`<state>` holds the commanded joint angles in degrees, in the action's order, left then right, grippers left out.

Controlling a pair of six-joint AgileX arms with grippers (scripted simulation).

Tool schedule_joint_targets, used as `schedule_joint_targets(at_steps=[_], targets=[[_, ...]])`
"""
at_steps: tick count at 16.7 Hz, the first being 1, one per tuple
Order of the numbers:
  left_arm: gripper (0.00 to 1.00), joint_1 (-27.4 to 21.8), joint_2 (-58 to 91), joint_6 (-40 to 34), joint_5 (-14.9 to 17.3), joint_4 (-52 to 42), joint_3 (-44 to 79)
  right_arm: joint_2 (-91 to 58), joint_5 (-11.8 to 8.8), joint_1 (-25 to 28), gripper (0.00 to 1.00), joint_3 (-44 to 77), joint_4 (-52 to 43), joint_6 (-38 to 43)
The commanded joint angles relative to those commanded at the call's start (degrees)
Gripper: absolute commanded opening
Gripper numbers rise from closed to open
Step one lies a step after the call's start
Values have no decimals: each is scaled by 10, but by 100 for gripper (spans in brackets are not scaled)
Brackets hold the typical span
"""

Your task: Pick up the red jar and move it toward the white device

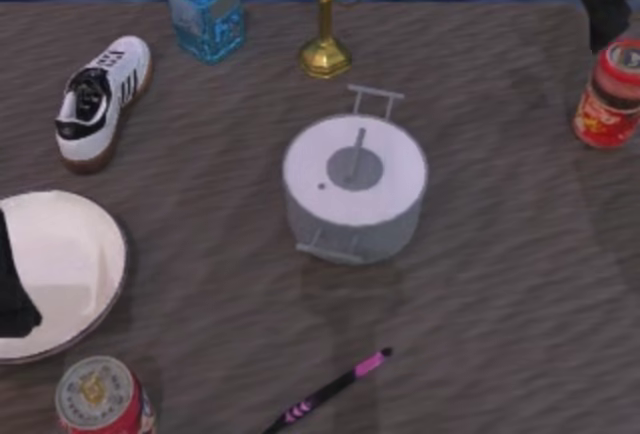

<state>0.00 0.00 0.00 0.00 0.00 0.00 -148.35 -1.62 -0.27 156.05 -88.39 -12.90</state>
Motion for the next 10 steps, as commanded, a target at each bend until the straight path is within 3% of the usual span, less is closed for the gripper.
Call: schedule_joint_targets(at_steps=[4,10], targets=[[100,0,0,0,0,0,0,-85,2,-1,100,92,-45,-9],[100,0,0,0,0,0,0,-95,2,2,100,101,-48,-10]])
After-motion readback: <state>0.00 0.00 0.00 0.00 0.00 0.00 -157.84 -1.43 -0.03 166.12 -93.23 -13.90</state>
